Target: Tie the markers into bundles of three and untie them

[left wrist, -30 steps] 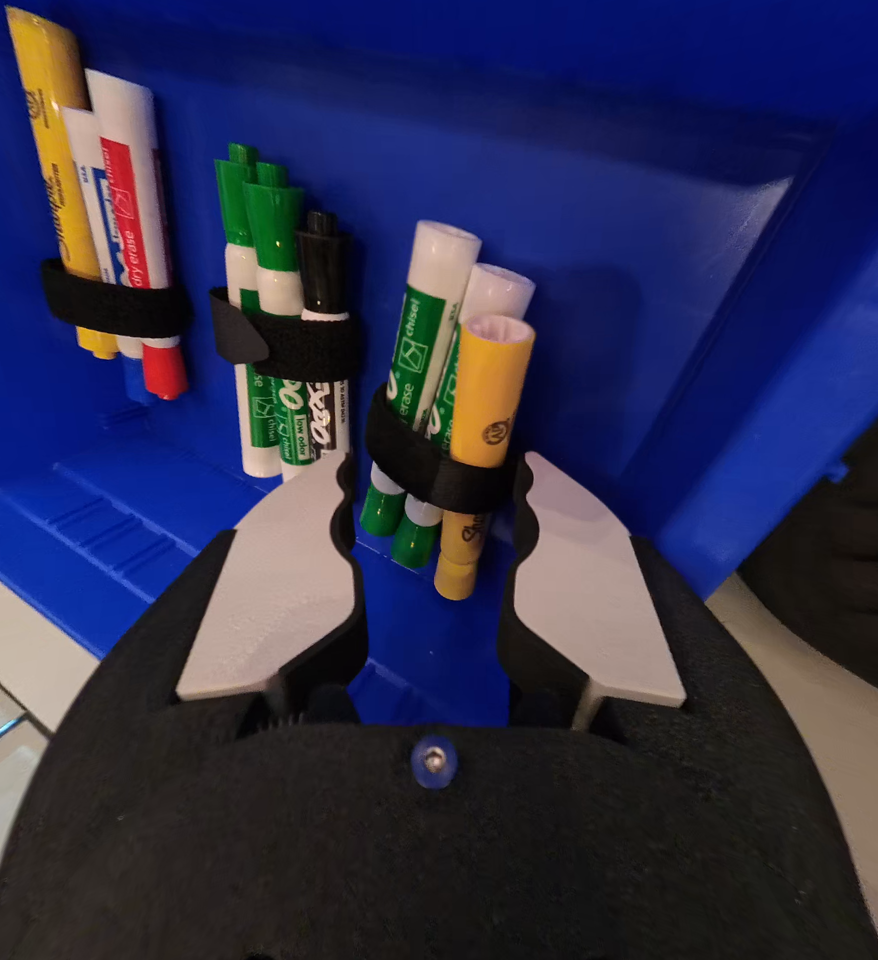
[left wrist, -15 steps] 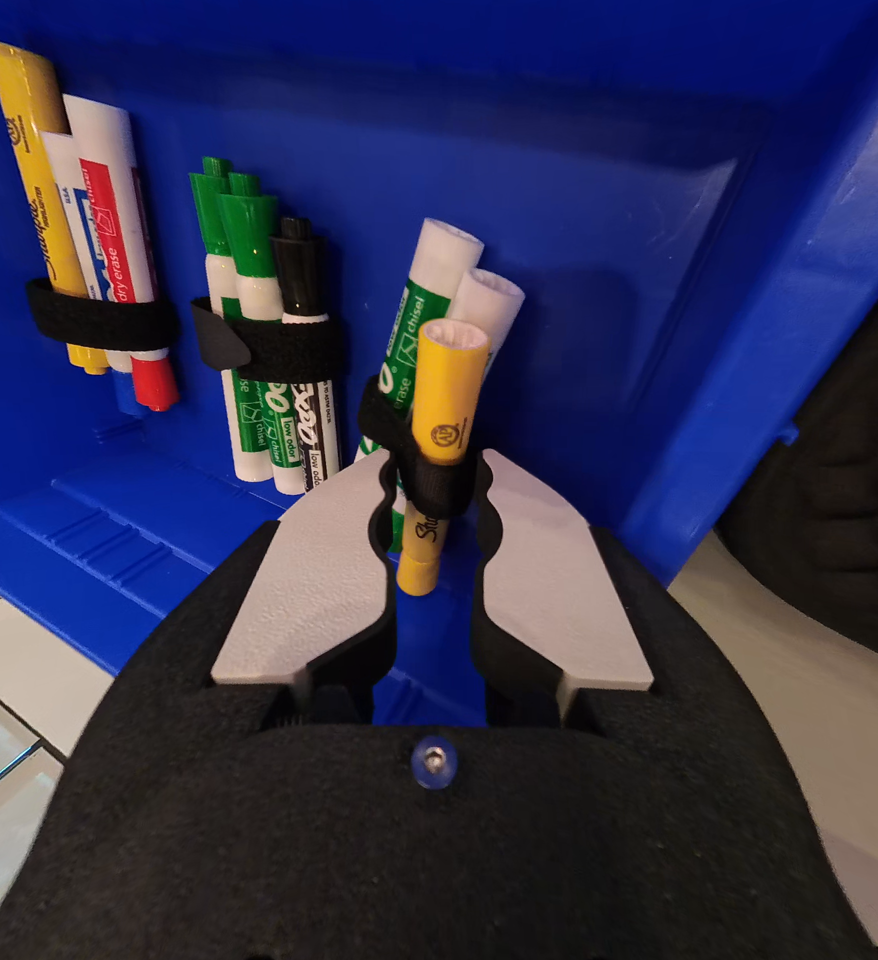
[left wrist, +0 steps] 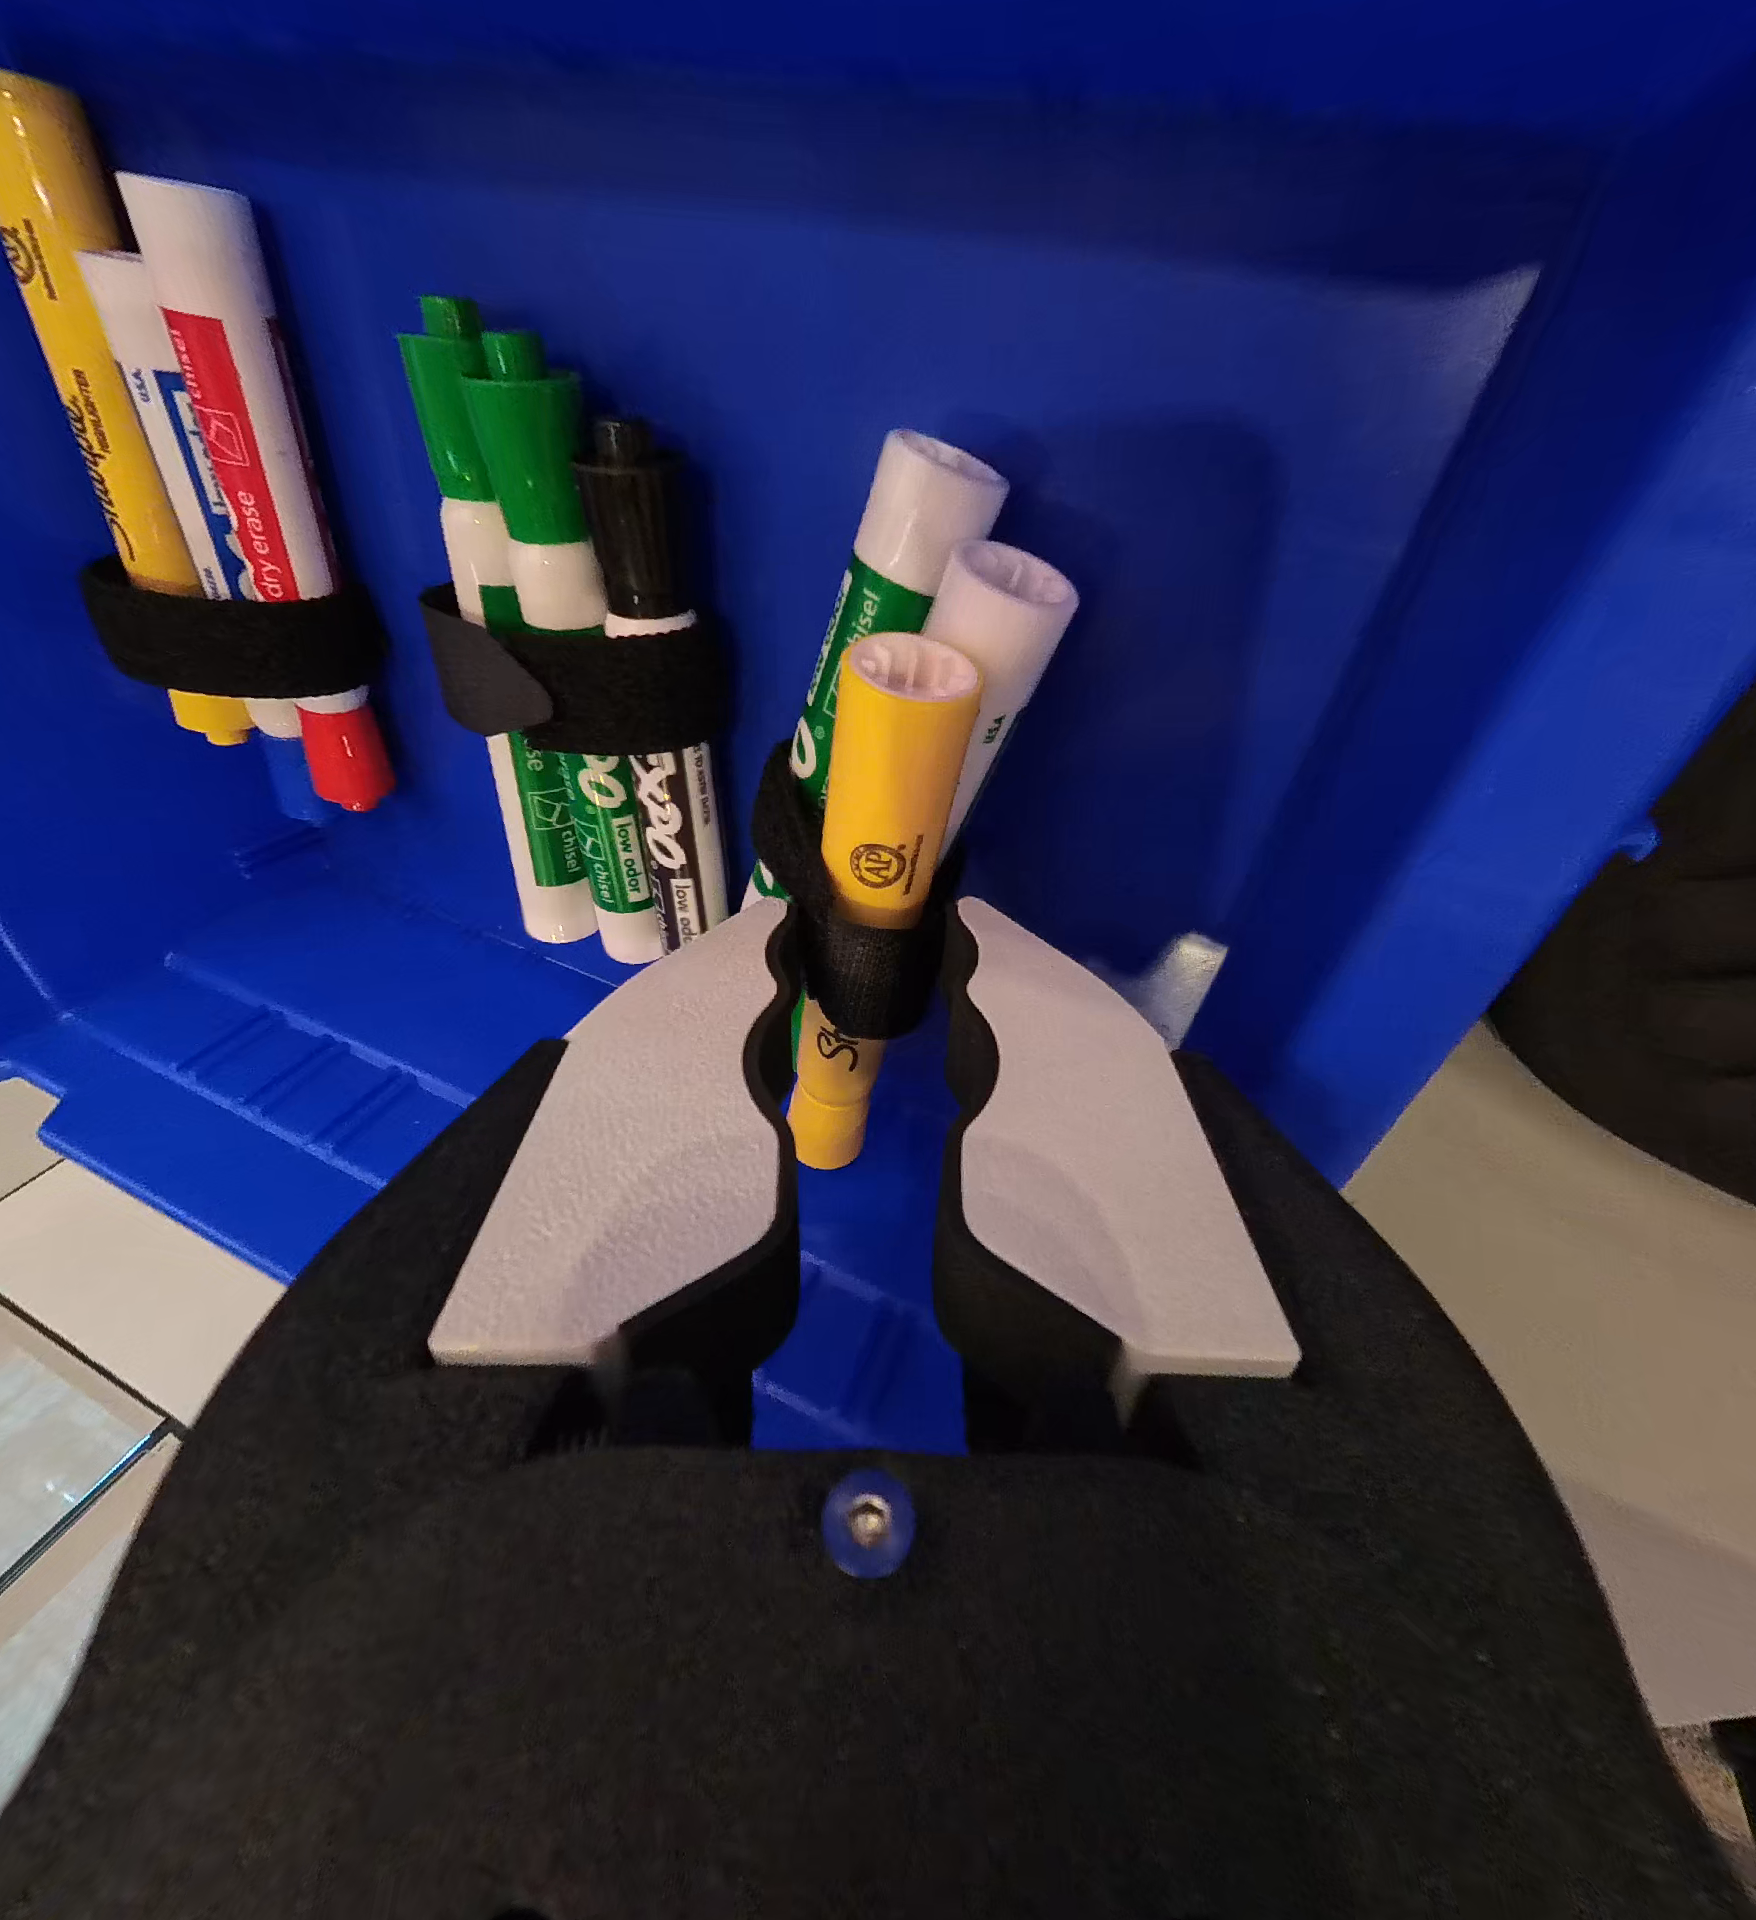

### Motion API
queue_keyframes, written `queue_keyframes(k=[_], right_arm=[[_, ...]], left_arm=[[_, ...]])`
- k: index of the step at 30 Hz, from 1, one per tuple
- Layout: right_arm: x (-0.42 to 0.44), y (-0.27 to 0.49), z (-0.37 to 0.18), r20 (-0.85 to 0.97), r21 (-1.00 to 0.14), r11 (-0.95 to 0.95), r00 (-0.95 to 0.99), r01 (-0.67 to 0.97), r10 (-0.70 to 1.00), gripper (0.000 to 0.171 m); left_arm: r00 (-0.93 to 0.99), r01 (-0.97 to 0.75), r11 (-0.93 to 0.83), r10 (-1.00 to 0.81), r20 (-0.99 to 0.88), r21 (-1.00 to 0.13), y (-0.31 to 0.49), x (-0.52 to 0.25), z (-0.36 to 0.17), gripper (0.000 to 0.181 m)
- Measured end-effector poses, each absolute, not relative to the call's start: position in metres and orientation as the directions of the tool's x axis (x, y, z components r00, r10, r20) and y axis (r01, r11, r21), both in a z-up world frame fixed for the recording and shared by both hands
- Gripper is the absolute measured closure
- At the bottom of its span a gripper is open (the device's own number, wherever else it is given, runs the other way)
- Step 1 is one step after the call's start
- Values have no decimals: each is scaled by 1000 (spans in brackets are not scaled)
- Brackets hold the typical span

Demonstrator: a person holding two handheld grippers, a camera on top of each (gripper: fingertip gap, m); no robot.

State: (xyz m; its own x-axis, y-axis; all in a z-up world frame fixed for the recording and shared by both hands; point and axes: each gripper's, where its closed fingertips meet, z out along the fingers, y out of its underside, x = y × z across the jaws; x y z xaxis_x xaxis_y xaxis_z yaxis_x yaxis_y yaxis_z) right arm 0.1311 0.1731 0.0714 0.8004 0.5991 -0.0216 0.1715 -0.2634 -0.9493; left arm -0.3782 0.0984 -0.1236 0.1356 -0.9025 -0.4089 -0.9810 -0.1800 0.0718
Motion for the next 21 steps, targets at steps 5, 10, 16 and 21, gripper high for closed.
queue_keyframes(k=[5,10,16,21], right_arm=[[130,174,70,-20,-948,-265,799,175,601,130],[130,173,70,-22,-948,-265,797,174,603,130],[132,172,71,-35,-949,-270,796,164,605,130],[136,170,70,-45,-947,-279,796,158,603,130]], left_arm=[[131,-980,-181,-898,-419,82,100,-379,-118,156],[124,-980,-180,-888,-442,87,103,-378,-103,157],[103,-982,-167,-867,-487,89,109,-367,-65,157],[76,-990,-129,-839,-538,61,119,-336,-20,157]])
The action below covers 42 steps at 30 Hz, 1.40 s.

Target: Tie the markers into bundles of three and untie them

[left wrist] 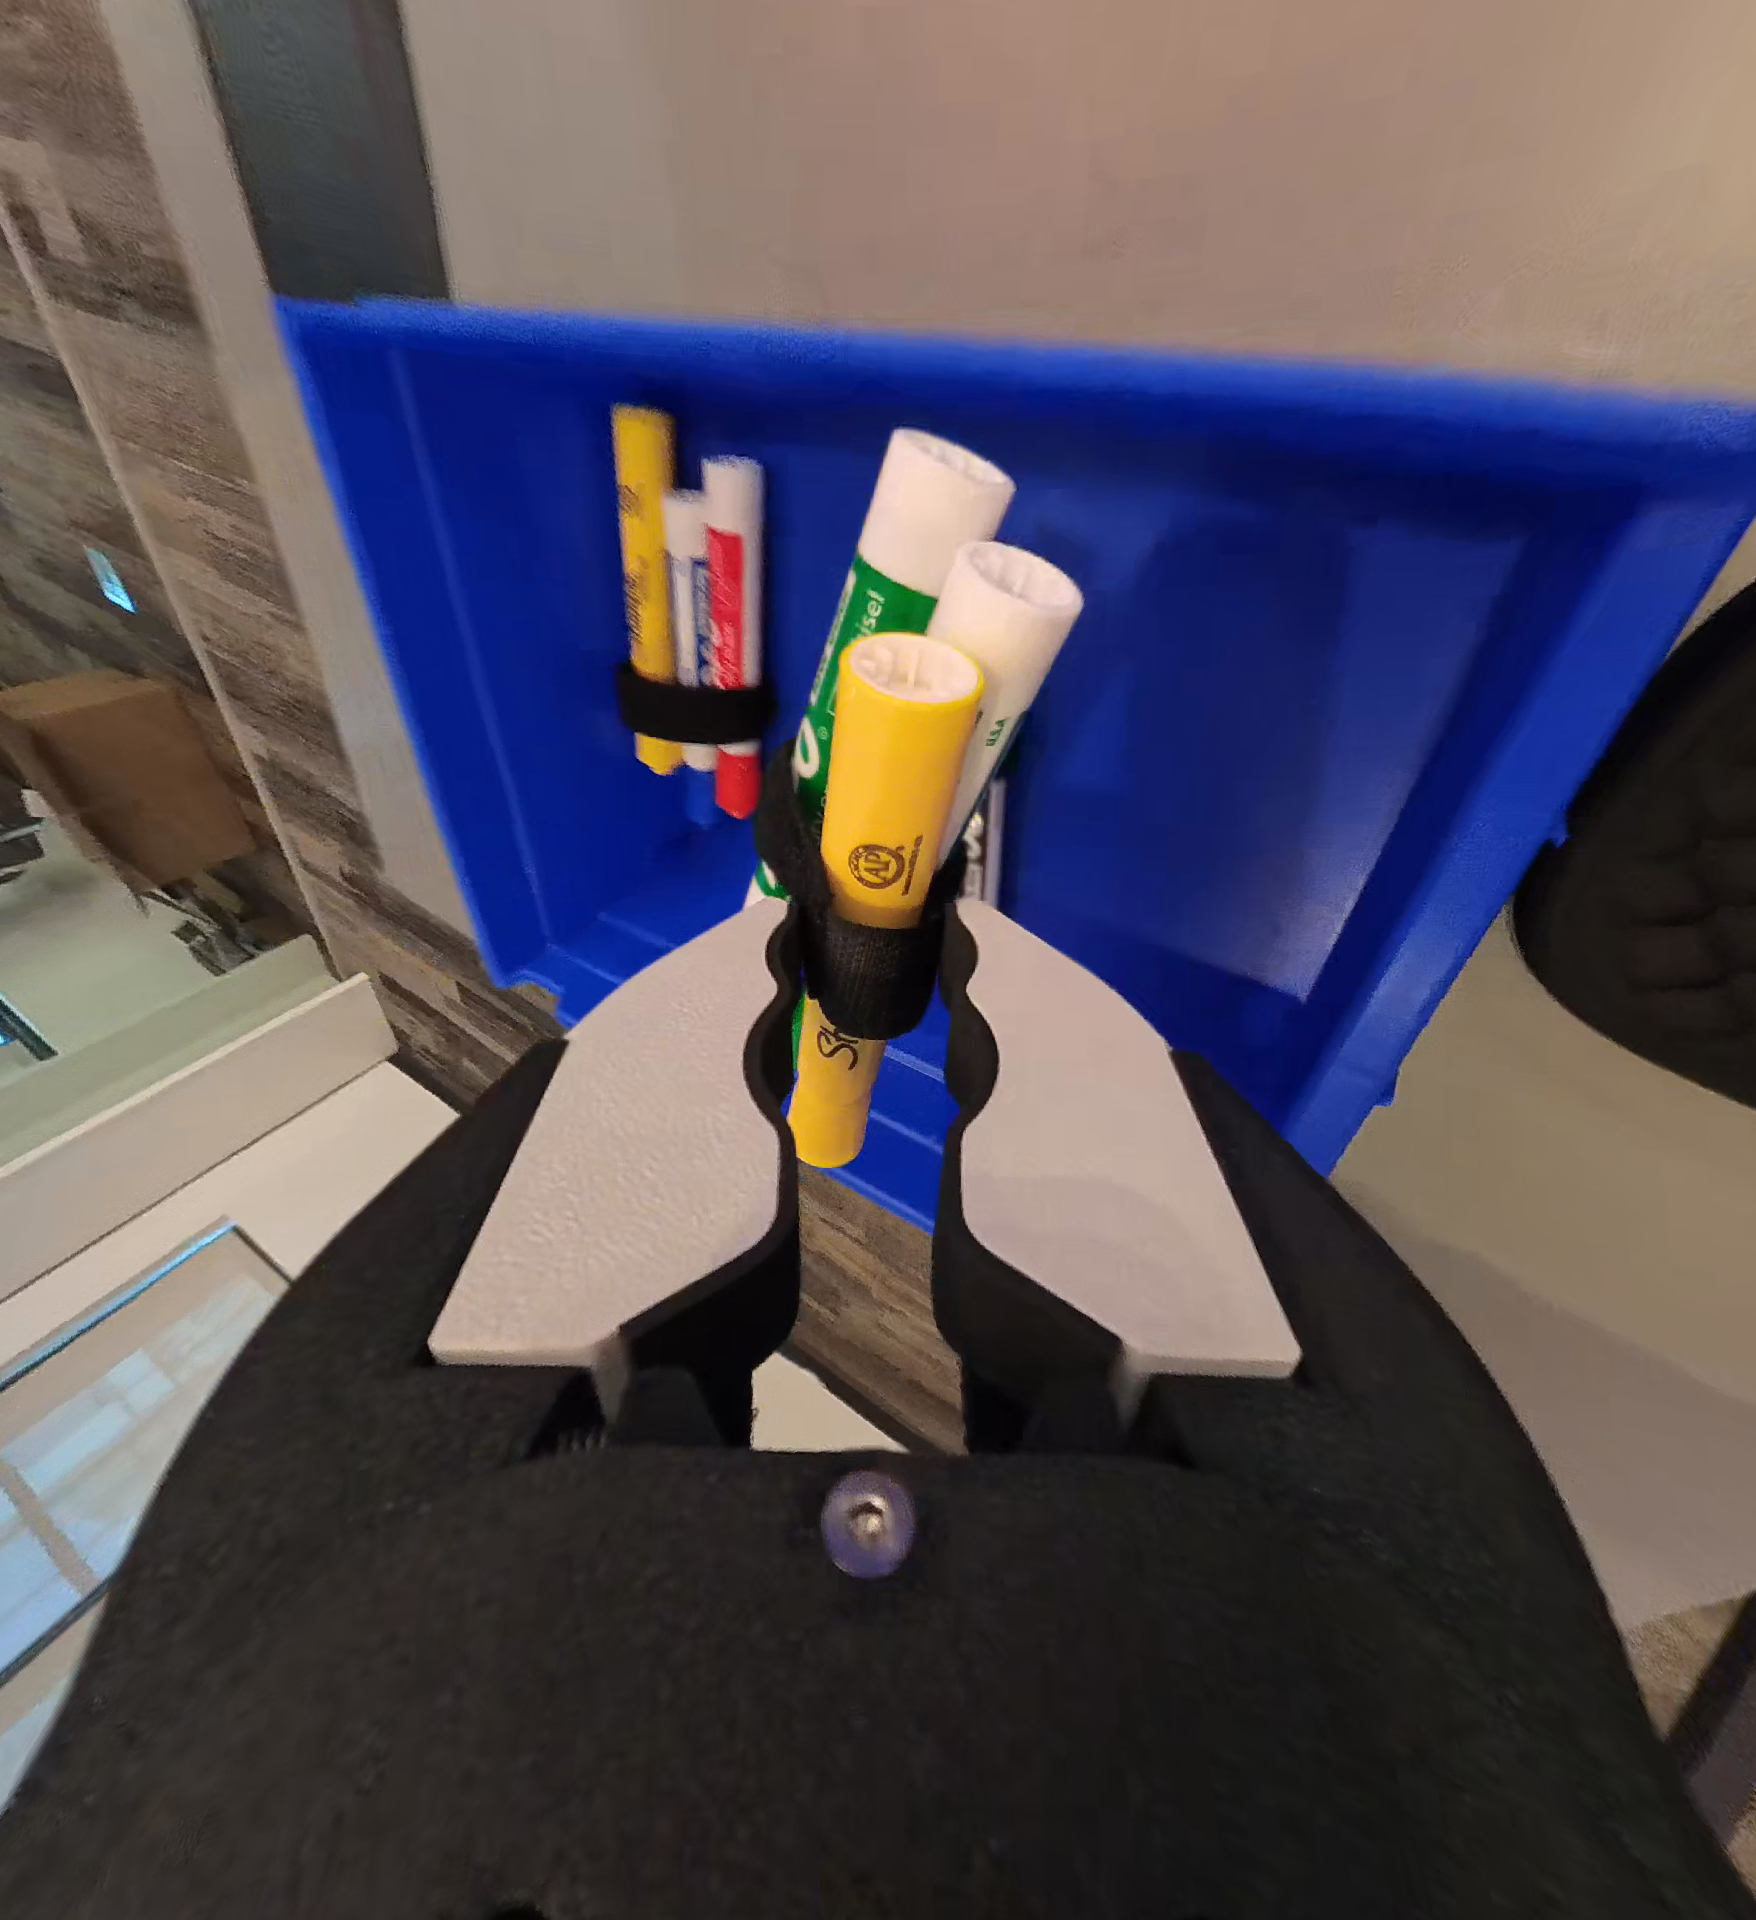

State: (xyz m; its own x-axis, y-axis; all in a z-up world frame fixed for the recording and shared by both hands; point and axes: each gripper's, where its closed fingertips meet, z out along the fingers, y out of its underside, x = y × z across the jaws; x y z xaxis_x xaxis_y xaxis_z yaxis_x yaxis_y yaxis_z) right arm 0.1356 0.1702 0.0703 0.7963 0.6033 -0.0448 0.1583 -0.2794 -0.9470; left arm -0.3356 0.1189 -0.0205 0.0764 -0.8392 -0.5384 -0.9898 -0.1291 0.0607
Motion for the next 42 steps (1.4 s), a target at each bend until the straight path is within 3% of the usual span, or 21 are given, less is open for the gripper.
queue_keyframes(k=[9,19,28,42], right_arm=[[144,165,74,-50,-949,-278,799,150,599,130],[151,160,79,-50,-953,-269,801,142,597,130],[157,160,79,-59,-954,-270,806,128,589,130],[156,163,73,-59,-948,-286,806,140,589,130]], left_arm=[[-9,-1000,16,-818,-574,-6,129,-230,21,157],[-117,-984,169,-835,-538,-48,124,-108,-41,157],[-119,-985,164,-874,-471,-56,125,-86,-105,157],[-106,-985,155,-895,-434,-79,123,-85,-130,157]])
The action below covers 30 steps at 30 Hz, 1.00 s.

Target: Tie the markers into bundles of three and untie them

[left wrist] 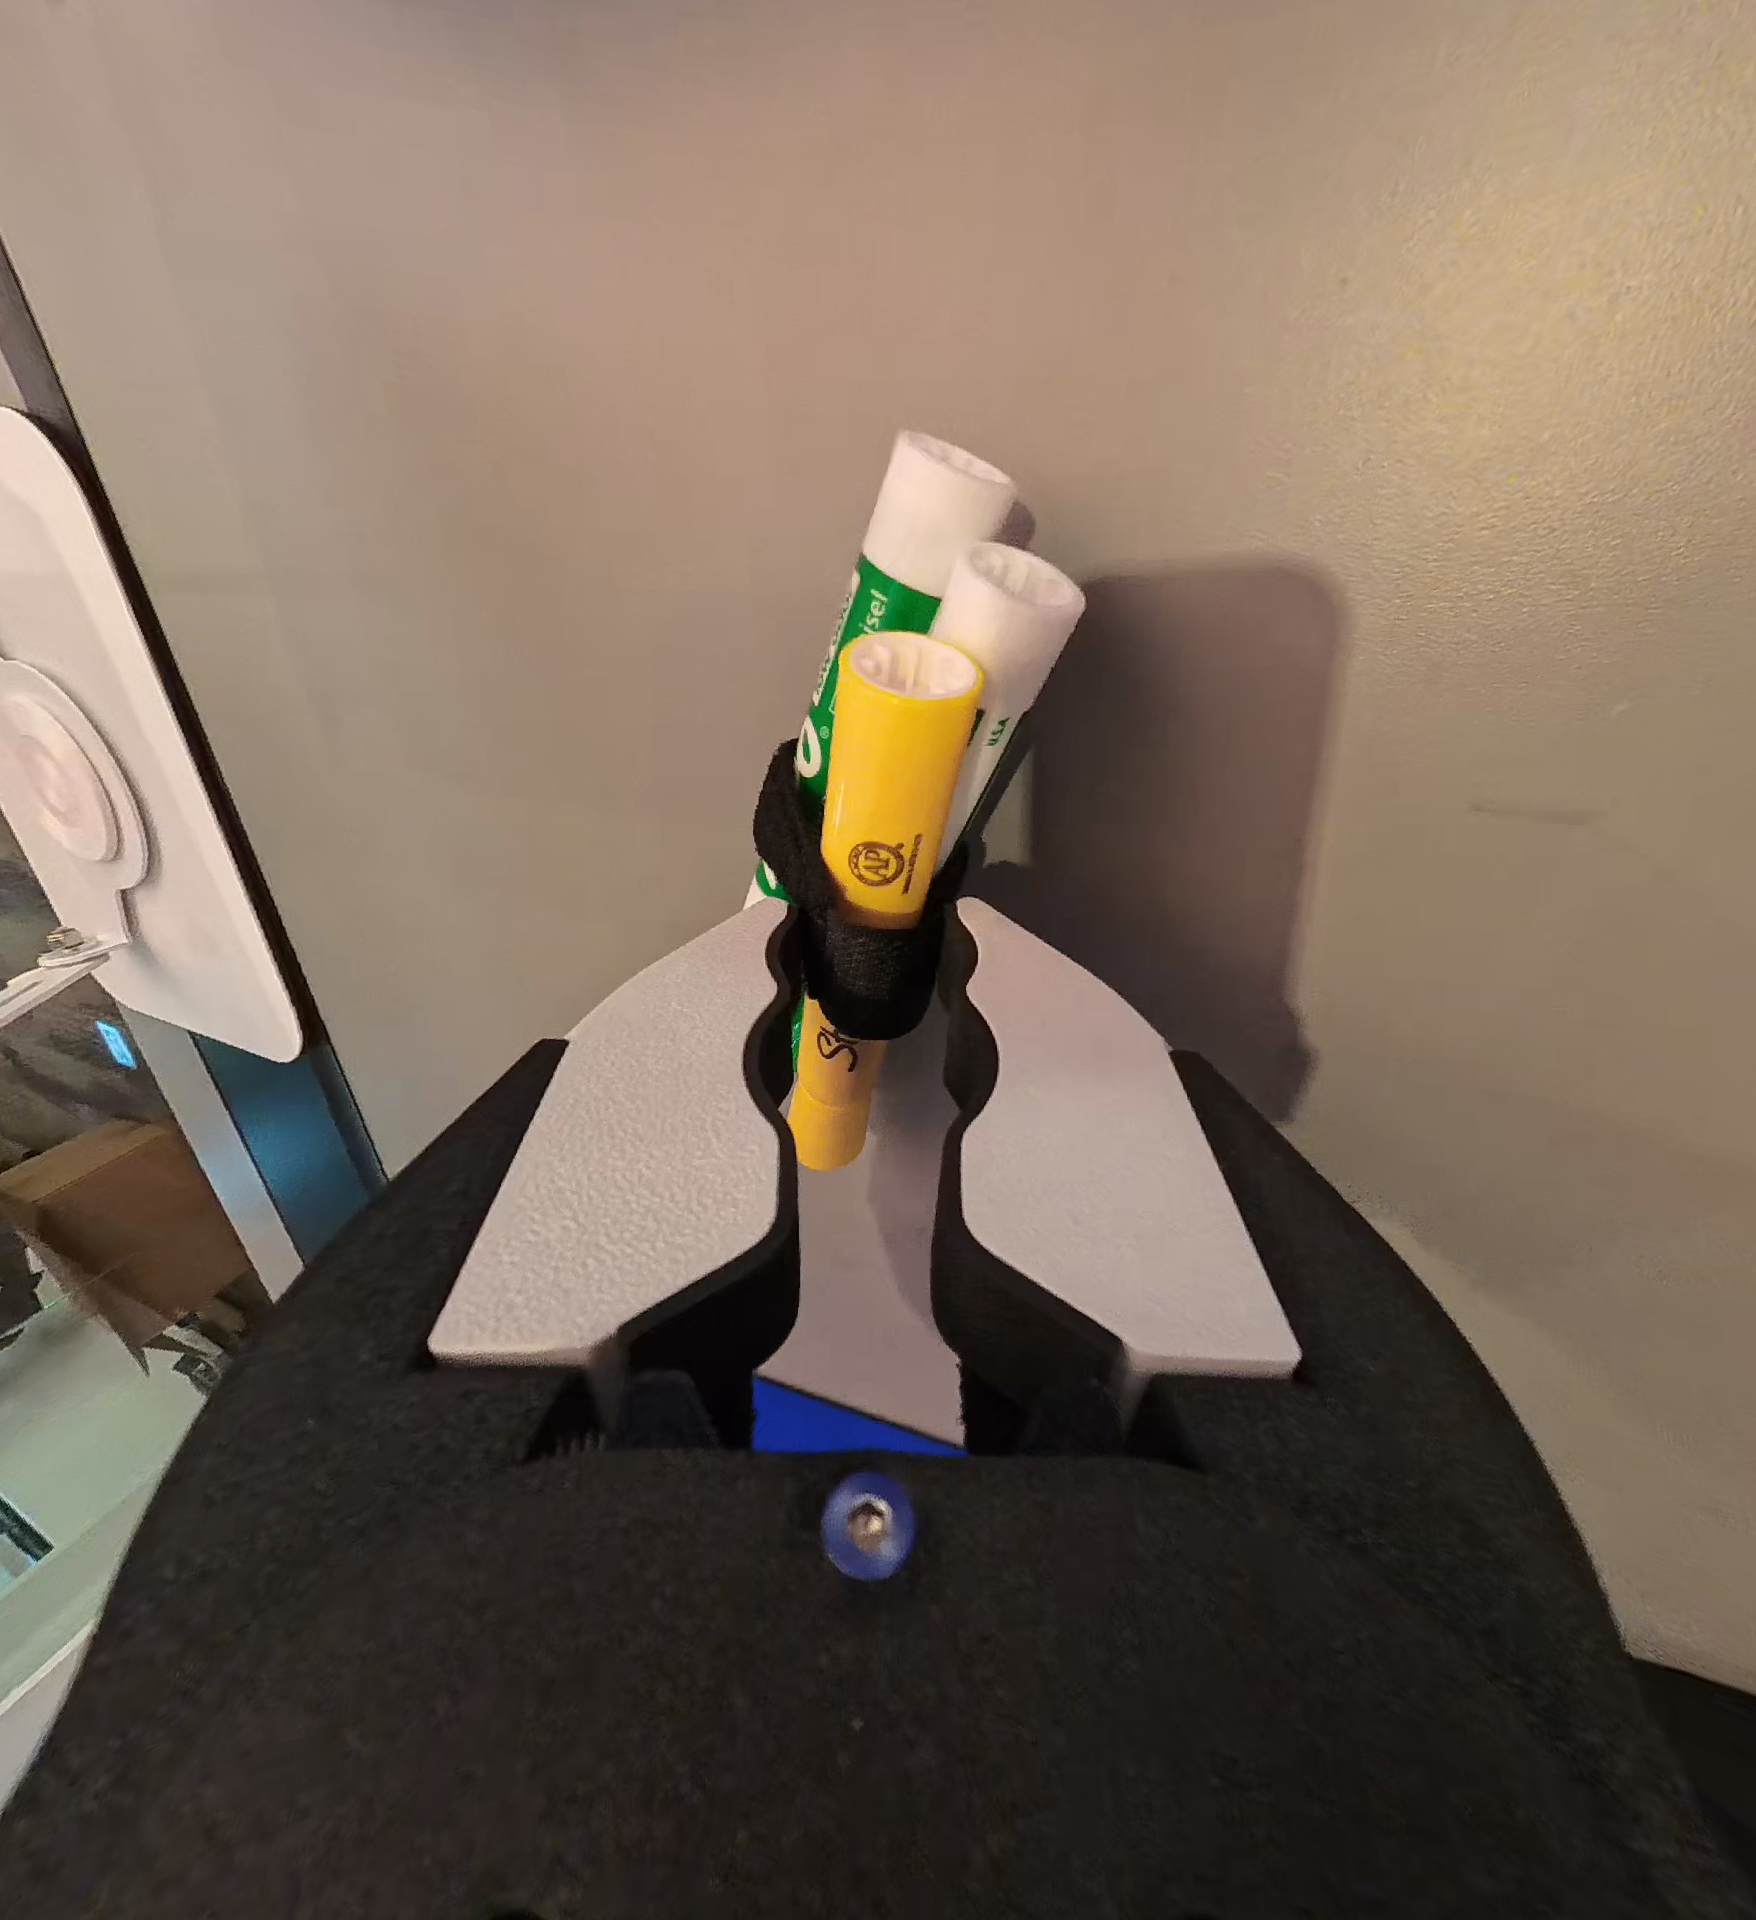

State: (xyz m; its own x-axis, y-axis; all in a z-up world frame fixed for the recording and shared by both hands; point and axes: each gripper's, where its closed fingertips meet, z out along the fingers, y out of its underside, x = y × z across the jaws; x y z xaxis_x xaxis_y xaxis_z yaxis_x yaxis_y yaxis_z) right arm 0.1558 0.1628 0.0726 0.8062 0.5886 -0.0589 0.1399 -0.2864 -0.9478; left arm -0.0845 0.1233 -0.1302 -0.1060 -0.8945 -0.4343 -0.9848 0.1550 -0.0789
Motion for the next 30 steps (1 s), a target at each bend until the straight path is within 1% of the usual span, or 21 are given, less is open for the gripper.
queue_keyframes(k=[9,13,16,18,20,22,24,26,27,28,30], right_arm=[[159,165,69,-69,-945,-297,809,134,584,130],[160,166,67,-74,-944,-304,810,132,582,130],[159,166,66,-75,-941,-310,810,136,582,129],[156,164,65,-76,-938,-314,803,143,592,128],[148,160,67,-75,-937,-313,787,154,613,128],[130,152,71,-71,-936,-304,752,177,655,126],[102,140,72,-59,-930,-291,690,224,721,126],[67,127,69,-49,-919,-279,619,280,784,126],[47,121,64,-49,-910,-277,582,310,812,126],[27,114,57,-49,-897,-276,543,345,838,126],[-12,102,35,-26,-863,-258,473,433,881,126]], left_arm=[[-121,-980,178,-886,-447,-88,121,-82,-137,153],[-90,-977,163,-898,-430,-137,118,-82,-136,138],[-45,-968,146,-899,-435,-202,113,-86,-126,133],[26,-952,115,-893,-450,-283,109,-92,-110,131],[135,-907,64,-892,-432,-417,99,-99,-86,131],[273,-816,6,-877,-395,-578,87,-108,-54,126],[405,-657,-53,-866,-293,-752,70,-118,-23,124],[476,-463,-85,-863,-167,-882,49,-128,2,121],[501,-380,-82,-855,-130,-921,41,-134,10,116],[515,-312,-66,-850,-110,-948,33,-141,16,117],[535,-179,4,-839,-101,-984,18,-151,24,124]])
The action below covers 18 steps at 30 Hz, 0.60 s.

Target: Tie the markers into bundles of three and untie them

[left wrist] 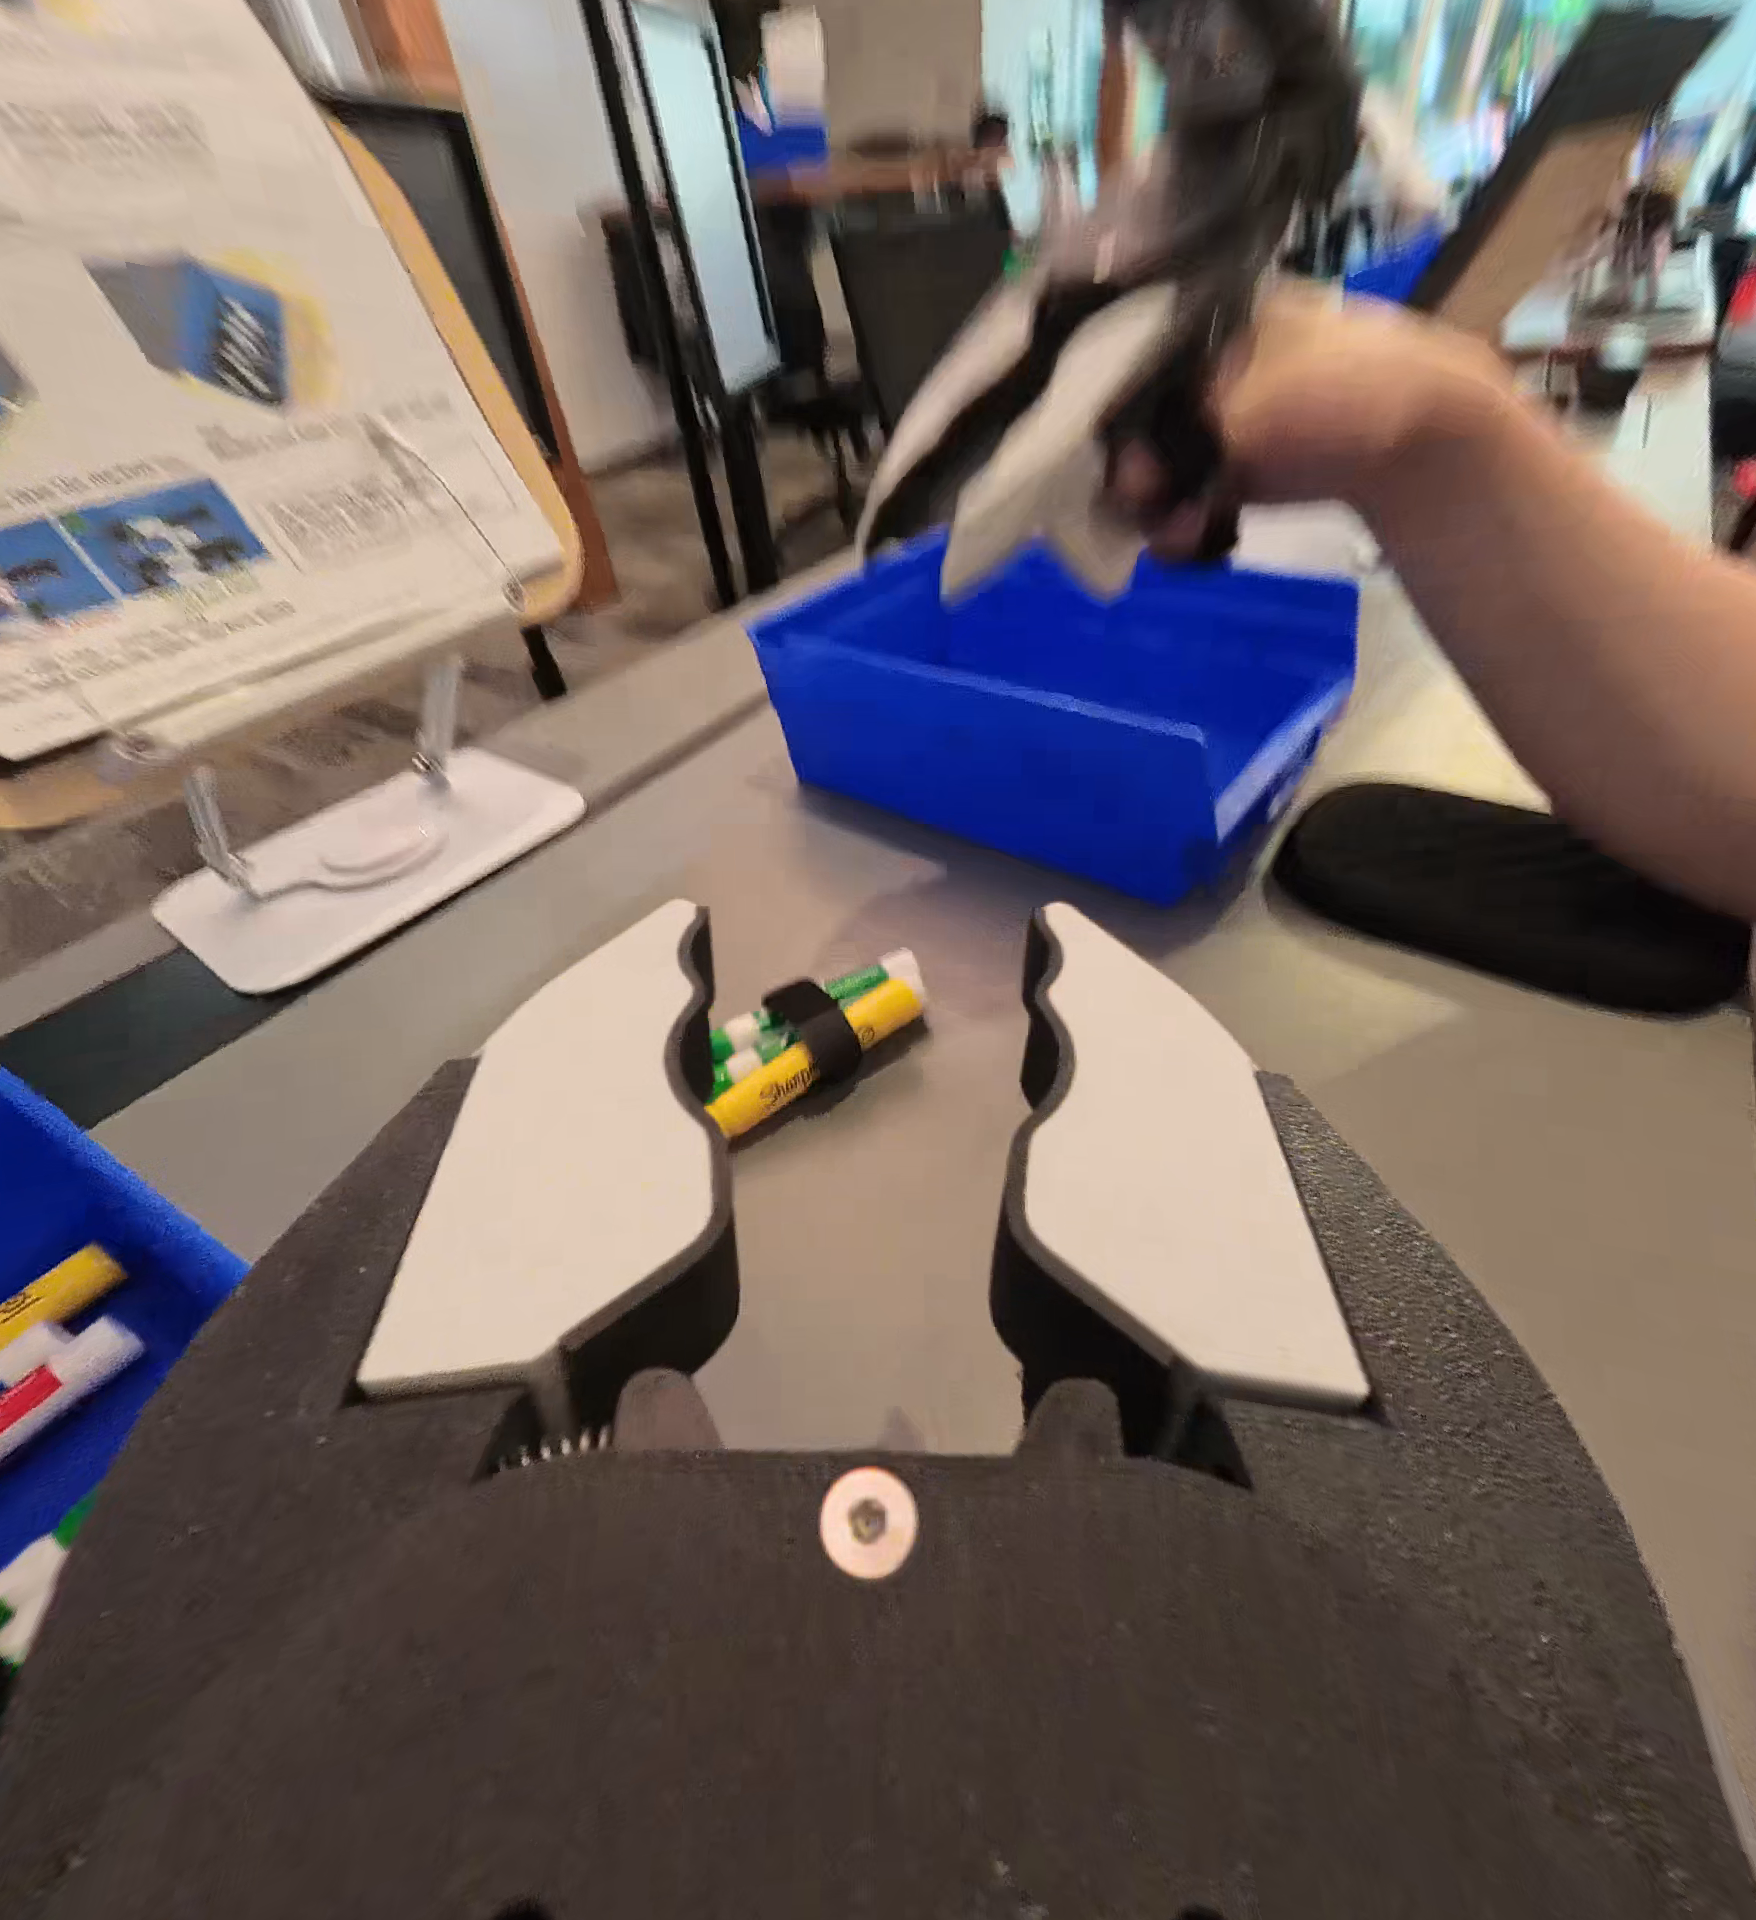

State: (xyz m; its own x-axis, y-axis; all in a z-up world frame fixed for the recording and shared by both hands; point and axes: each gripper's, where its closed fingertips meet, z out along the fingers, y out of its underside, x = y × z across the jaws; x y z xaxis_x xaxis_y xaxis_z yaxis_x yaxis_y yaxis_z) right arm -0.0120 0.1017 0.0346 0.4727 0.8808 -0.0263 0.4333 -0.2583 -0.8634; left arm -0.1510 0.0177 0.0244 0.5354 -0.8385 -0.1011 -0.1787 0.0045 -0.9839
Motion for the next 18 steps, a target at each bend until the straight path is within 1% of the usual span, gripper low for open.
queue_keyframes(k=[1,2,3,6,8,10,13,15,18], right_arm=[[-29,97,20,-4,-844,-242,446,478,895,126],[-45,93,2,22,-822,-223,420,524,907,126],[-59,89,-17,51,-796,-202,396,570,917,125],[-86,82,-72,199,-712,-99,335,695,921,119],[-94,79,-100,333,-639,-5,283,769,899,114],[-98,82,-113,478,-565,83,244,821,844,113],[-103,87,-115,605,-508,170,209,844,768,116],[-101,93,-118,647,-466,183,192,866,738,117],[-96,101,-127,631,-440,150,186,885,753,121]], left_arm=[[564,-128,24,-820,-93,-991,15,-156,27,128],[573,-106,18,-816,-76,-994,12,-158,24,132],[569,-111,-2,-820,-62,-994,8,-158,18,131],[583,-202,-34,-808,-92,-979,1,-158,-2,130],[578,-216,-40,-810,-95,-976,-6,-156,-6,131],[569,-186,-35,-818,-79,-982,-12,-156,-3,133],[563,-134,-46,-826,-38,-990,-16,-160,1,136],[556,-107,-62,-831,-8,-992,-17,-164,2,137],[534,-90,-74,-845,15,-993,-19,-165,2,137]])
